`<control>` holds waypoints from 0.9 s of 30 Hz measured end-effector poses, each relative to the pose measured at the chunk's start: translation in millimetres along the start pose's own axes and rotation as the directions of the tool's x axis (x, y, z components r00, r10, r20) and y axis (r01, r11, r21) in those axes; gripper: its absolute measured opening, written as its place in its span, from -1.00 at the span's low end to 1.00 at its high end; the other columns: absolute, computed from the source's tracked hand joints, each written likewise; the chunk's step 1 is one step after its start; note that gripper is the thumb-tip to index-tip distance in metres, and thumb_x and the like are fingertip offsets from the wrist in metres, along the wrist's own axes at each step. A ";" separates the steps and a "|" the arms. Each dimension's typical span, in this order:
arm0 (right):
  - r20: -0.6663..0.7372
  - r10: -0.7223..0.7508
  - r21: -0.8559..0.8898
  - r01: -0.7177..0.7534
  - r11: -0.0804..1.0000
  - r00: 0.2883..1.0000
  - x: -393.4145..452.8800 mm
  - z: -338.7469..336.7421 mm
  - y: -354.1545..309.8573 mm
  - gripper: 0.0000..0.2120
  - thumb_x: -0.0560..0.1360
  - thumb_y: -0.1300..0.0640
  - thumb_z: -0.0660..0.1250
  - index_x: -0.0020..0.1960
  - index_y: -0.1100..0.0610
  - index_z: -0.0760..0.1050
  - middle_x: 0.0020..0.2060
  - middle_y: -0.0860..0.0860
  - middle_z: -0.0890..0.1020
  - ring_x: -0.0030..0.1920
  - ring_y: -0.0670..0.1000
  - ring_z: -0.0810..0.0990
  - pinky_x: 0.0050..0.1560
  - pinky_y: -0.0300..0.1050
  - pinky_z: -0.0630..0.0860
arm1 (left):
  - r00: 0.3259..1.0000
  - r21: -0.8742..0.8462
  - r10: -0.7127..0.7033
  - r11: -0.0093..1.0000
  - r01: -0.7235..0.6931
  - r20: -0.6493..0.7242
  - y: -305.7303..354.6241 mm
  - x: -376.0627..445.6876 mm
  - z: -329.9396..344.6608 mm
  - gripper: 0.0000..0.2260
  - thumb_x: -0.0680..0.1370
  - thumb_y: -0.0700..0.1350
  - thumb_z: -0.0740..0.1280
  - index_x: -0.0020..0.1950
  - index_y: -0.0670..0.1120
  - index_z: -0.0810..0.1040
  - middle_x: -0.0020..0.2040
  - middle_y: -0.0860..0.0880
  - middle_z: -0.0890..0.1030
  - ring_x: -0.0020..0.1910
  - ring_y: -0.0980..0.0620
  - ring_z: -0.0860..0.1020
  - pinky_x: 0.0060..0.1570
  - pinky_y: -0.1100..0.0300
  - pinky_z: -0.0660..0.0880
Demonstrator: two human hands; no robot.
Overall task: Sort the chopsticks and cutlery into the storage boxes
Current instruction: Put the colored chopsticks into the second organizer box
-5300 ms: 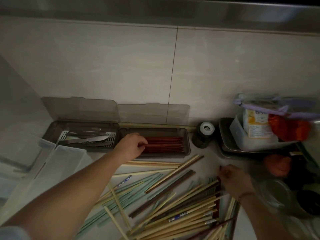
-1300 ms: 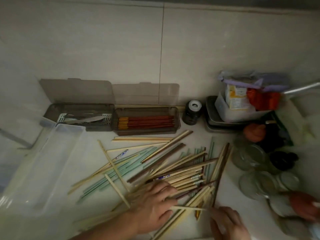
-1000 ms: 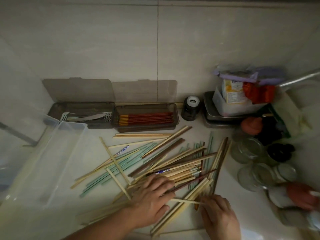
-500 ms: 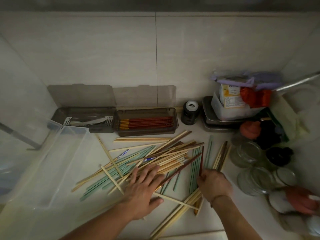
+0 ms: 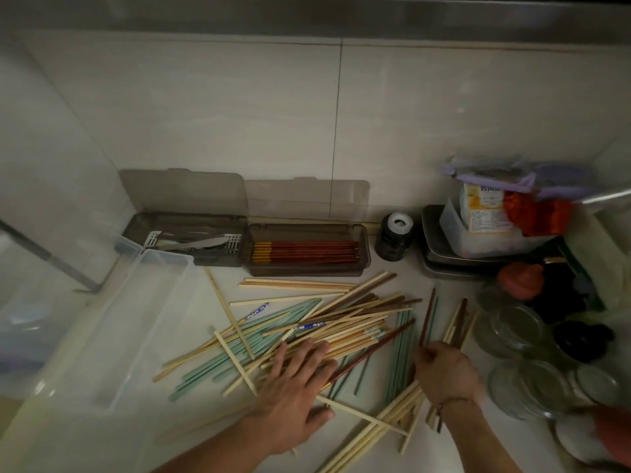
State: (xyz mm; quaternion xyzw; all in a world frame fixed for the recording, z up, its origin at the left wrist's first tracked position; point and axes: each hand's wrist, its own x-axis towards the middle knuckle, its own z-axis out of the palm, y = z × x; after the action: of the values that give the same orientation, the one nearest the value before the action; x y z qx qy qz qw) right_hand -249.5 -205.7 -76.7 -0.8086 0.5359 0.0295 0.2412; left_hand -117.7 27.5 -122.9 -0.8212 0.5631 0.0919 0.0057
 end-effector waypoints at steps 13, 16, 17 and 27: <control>-0.534 -0.244 0.325 0.463 0.825 0.810 -4.5 -34.1 -60.3 -0.89 0.50 0.06 0.34 -0.16 0.08 0.54 -0.32 -0.04 0.52 -0.36 -0.04 0.46 -0.35 -0.32 0.32 | 0.996 -0.171 -0.047 0.985 0.033 -0.078 -1.0 7.9 -21.5 -0.36 0.59 0.36 0.00 0.56 0.04 0.15 0.59 0.08 0.08 0.57 -0.03 0.03 0.42 -0.20 -0.09; -0.387 -0.112 0.621 0.348 0.703 0.915 -21.4 -17.6 -92.4 -0.85 0.53 0.13 0.33 -0.21 -0.01 0.52 -0.30 -0.04 0.61 -0.30 -0.05 0.55 -0.31 -0.38 0.41 | 0.955 -0.534 -0.181 0.845 0.028 -0.236 -1.1 21.1 -46.2 -0.38 0.59 0.35 -0.09 0.59 0.10 -0.03 0.56 0.21 0.01 0.54 0.19 -0.08 0.50 0.19 -0.18; -0.346 -0.082 0.682 0.311 0.662 0.935 -25.7 -8.3 -101.7 -0.83 0.53 0.16 0.33 -0.22 -0.03 0.53 -0.31 -0.08 0.62 -0.28 -0.06 0.57 -0.29 -0.41 0.42 | 0.939 -0.633 -0.222 0.774 0.007 -0.261 -1.8 25.7 -52.6 -0.40 0.60 0.34 -0.07 0.57 0.11 0.04 0.53 0.22 0.12 0.51 0.25 0.04 0.47 0.30 -0.05; -0.568 -0.192 0.567 0.550 0.614 0.800 -21.7 9.0 -137.7 -0.66 0.46 0.02 0.41 0.17 0.02 0.38 0.11 0.08 0.52 0.07 0.09 0.55 0.03 0.07 0.52 | 0.853 -0.669 -0.317 0.741 -0.051 -0.416 -78.4 43.7 -83.2 -0.73 0.63 0.09 0.14 0.15 0.04 0.57 -0.05 0.10 0.60 -0.06 0.16 0.53 -0.08 0.14 0.51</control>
State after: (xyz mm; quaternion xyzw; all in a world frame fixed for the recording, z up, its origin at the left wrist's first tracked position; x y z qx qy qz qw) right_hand -135.5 -140.8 -28.7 -0.7302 0.3596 -0.4200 0.4014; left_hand -17.8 6.4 -55.3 -0.8034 0.4127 0.0656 -0.4241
